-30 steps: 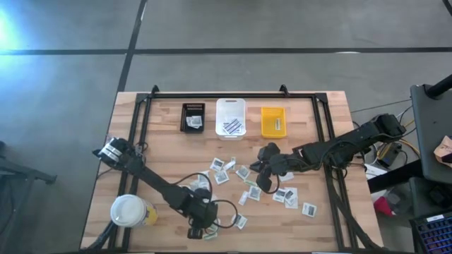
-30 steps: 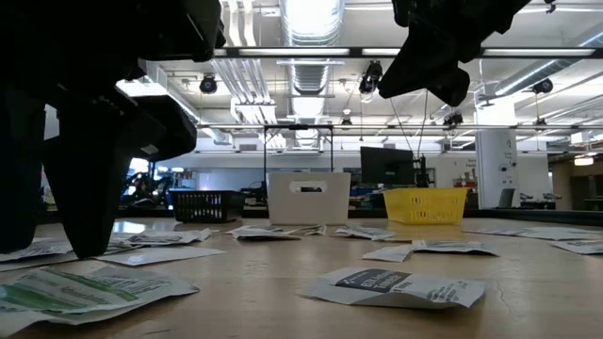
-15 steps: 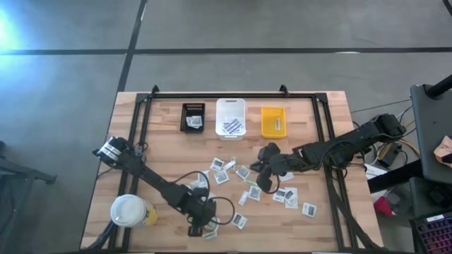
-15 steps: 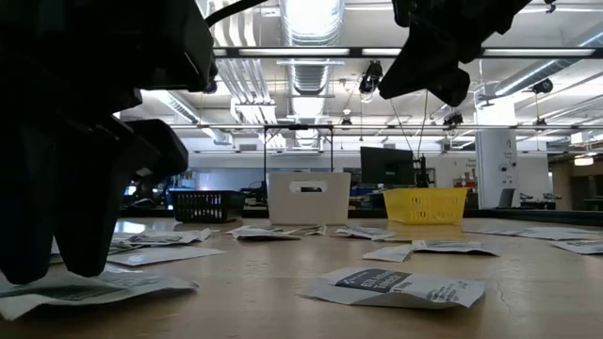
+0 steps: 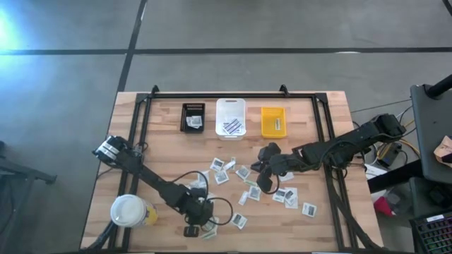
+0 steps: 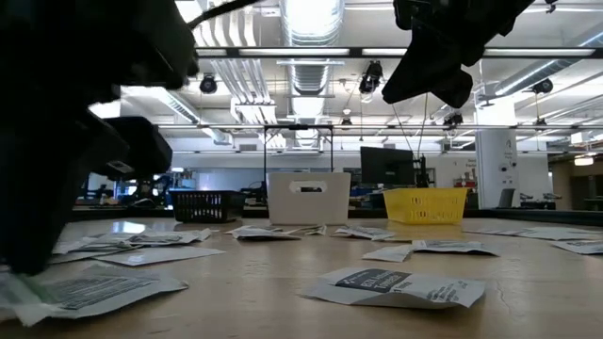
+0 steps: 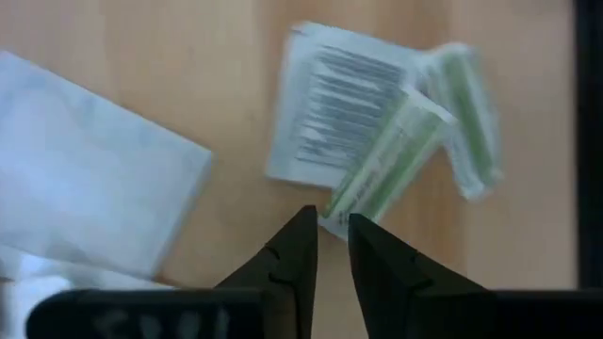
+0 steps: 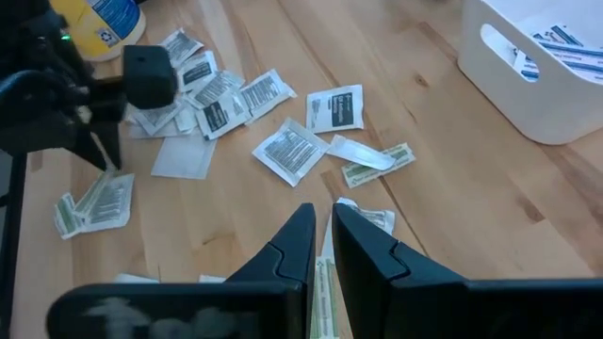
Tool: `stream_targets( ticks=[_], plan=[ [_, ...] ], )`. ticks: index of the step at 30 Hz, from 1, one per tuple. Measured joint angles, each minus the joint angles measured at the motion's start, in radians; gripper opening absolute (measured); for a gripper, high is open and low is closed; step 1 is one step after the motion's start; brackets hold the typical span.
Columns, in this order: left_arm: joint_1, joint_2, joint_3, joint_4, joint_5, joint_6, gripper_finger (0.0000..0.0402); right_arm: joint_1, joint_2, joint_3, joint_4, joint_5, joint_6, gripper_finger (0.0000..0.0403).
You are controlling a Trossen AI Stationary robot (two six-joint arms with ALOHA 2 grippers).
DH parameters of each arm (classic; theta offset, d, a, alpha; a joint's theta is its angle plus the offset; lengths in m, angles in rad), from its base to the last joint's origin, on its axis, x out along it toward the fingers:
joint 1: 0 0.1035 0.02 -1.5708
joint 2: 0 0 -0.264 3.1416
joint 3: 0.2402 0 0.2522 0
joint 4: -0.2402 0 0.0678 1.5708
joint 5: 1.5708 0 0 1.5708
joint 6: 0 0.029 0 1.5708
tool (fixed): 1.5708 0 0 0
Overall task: Pick & Place First Aid Supplies
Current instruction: Put the green bandage into the yellow basket
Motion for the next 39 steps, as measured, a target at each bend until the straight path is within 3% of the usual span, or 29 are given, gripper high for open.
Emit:
stream_targets(
  ticks=[20,30,39],
  plan=[
    [-0.031,-0.008,-0.006,0.073,-0.019,0.100,0.0074,0.000,0.000,-0.004,0.000,-0.002,0.002,0.0038],
    [-0.067,-0.008,-0.006,0.129,-0.021,0.275,0.0151,0.000,0.000,-0.004,0.000,-0.002,0.002,0.0038],
    [-0.065,0.037,-0.010,0.128,-0.082,0.296,0.0154,0.000,0.000,-0.004,0.000,-0.003,0.007,0.0038]
  ],
)
